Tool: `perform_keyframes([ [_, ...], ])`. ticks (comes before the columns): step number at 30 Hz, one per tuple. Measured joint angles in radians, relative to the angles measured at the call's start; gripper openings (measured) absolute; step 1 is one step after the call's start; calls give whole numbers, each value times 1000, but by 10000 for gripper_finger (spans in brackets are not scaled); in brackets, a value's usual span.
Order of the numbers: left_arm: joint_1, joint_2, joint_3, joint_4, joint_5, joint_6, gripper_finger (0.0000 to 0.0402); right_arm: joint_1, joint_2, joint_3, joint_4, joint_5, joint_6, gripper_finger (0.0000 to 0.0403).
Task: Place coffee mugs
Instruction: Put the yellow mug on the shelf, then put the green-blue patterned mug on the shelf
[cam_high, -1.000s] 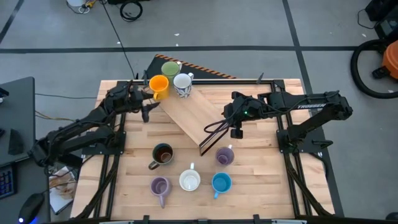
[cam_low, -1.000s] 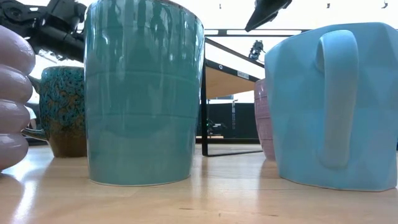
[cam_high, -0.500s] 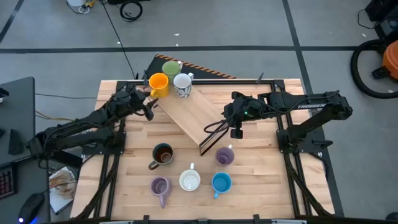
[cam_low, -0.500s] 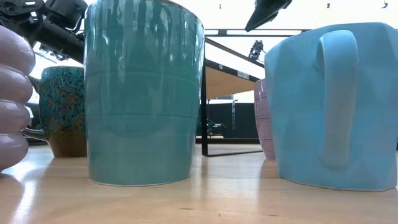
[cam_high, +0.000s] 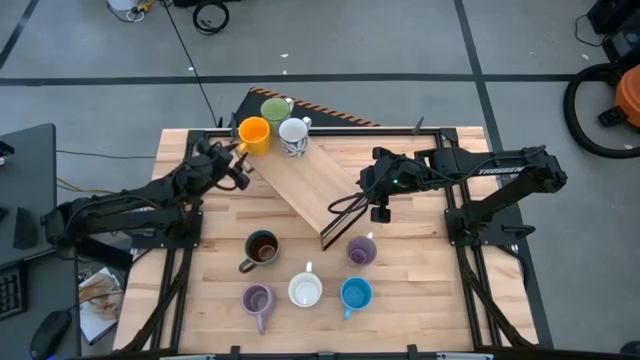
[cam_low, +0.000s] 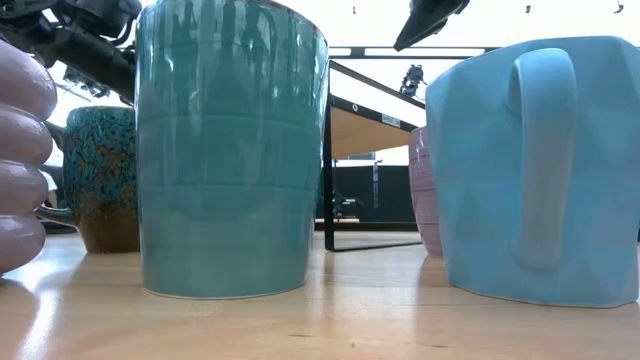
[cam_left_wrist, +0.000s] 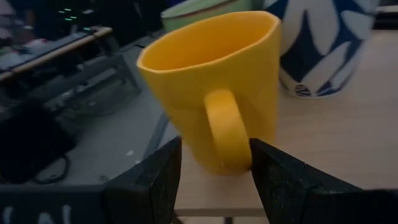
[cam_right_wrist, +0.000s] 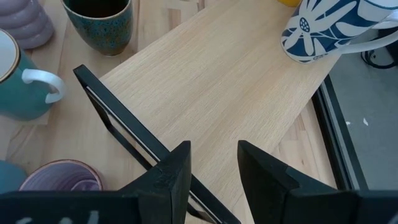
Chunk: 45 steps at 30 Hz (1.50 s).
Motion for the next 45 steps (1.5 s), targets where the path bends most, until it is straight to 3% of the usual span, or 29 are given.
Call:
perform_keyframes([
  [4,-26,0,0,1,-87,24,194,0,0,0,0,0,1,138],
  [21,-130,-32,45,18,-171,112,194,7,0,0,-11,0,18,138],
  [29,-227,-32,108,24,-265,267,194,6,0,0,-11,0,19,138],
  [32,-270,-31,122,25,-160,263,194,6,0,0,-11,0,19,138],
  [38,-328,-30,123,-7,180,149,194,6,0,0,-11,0,10,138],
  [42,-332,-31,123,-27,415,-55,194,6,0,0,-18,0,2,138],
  [45,-335,-30,142,-142,568,-224,194,6,0,0,-32,0,6,138],
])
